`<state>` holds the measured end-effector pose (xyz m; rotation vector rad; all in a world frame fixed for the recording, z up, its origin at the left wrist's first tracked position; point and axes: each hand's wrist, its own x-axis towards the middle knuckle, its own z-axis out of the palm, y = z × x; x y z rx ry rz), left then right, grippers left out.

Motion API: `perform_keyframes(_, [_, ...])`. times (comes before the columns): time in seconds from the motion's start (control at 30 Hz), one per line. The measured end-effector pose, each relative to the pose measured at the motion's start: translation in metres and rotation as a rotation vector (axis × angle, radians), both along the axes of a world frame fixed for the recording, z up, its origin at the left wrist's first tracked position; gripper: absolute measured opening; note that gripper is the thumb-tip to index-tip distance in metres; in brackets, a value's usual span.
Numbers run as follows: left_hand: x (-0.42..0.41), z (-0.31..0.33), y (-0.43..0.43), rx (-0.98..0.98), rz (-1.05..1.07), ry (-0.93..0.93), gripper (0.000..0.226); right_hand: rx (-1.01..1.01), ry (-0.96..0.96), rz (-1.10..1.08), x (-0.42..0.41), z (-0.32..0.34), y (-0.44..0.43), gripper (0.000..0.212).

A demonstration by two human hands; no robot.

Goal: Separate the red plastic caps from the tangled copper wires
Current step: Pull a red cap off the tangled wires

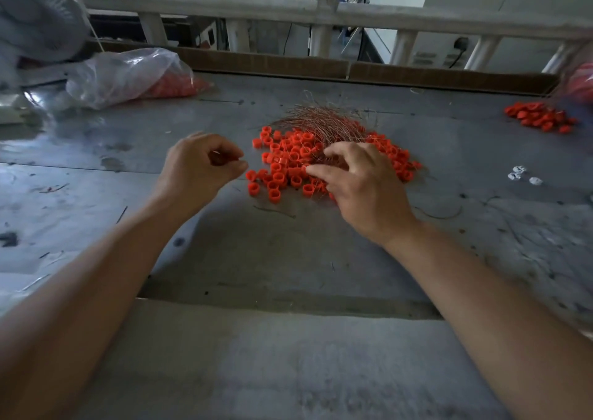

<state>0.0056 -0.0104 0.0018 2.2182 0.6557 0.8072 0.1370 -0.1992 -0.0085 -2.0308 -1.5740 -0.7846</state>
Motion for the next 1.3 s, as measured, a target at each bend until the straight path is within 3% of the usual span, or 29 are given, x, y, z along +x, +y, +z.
perform_keyframes(0.13, [0.002,0.0,-0.006,0.029,-0.008,-0.004,0.016,-0.074,-0.166,0.026,-0.002,-0.007,0.004,0.01])
perform_keyframes(0.33, [-0.002,-0.001,-0.014,0.017,-0.066,0.029,0.02,0.099,-0.127,0.072,-0.008,-0.004,0.005,0.007])
perform_keyframes(0.4, [-0.006,0.001,-0.017,0.019,-0.103,0.031,0.026,0.2,0.013,0.085,-0.015,0.0,0.006,0.007])
perform_keyframes(0.53, [-0.011,0.003,-0.023,-0.046,-0.119,0.002,0.034,0.469,0.564,0.186,-0.021,0.018,0.001,0.013])
perform_keyframes(0.63, [-0.012,0.006,-0.027,-0.088,-0.108,-0.025,0.037,0.786,0.964,0.314,-0.02,0.043,-0.007,0.017])
perform_keyframes(0.8, [-0.012,0.011,-0.033,-0.23,-0.144,-0.109,0.041,1.276,1.189,0.49,0.002,0.08,-0.032,0.012])
perform_keyframes(0.87, [-0.011,0.014,-0.042,-0.32,-0.213,-0.178,0.043,1.219,1.144,0.421,0.012,0.083,-0.039,0.014])
perform_keyframes(1.0, [-0.003,0.021,-0.063,-0.643,-0.354,-0.297,0.024,0.683,0.993,0.256,0.006,0.061,-0.03,0.025])
perform_keyframes(1.1, [0.003,0.023,-0.076,-0.835,-0.373,-0.261,0.022,0.413,0.89,0.251,-0.009,0.041,-0.018,0.03])
perform_keyframes(1.3, [-0.005,0.015,-0.082,-0.846,-0.387,-0.251,0.023,0.289,0.955,0.301,-0.027,0.021,-0.017,0.029])
